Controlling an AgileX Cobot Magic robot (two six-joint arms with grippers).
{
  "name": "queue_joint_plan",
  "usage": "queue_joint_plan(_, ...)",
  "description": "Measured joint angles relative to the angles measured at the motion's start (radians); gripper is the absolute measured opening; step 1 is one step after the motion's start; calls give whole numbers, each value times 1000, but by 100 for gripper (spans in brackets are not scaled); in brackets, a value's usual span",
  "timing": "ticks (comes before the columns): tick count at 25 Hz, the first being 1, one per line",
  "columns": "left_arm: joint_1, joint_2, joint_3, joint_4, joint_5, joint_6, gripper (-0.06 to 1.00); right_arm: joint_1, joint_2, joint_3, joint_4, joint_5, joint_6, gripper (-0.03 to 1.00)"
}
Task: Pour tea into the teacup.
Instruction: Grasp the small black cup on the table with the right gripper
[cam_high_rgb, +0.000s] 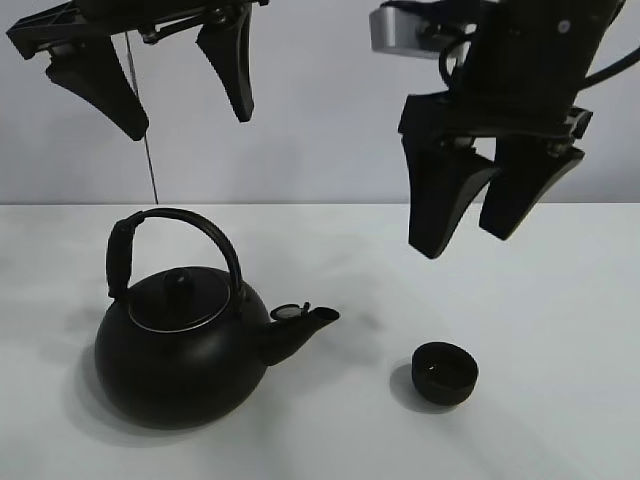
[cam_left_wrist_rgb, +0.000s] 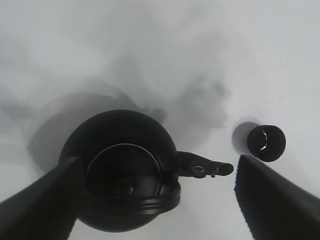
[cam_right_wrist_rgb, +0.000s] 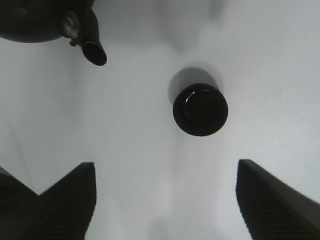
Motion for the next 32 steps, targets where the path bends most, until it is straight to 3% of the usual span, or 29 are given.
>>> queue_joint_plan(18, 0, 0, 0, 0, 0, 0, 59, 0, 177, 55, -26, -71, 3, 54)
queue_joint_plan(32, 0, 0, 0, 0, -2, 0, 59, 26, 199, 134, -53, -242, 8, 54)
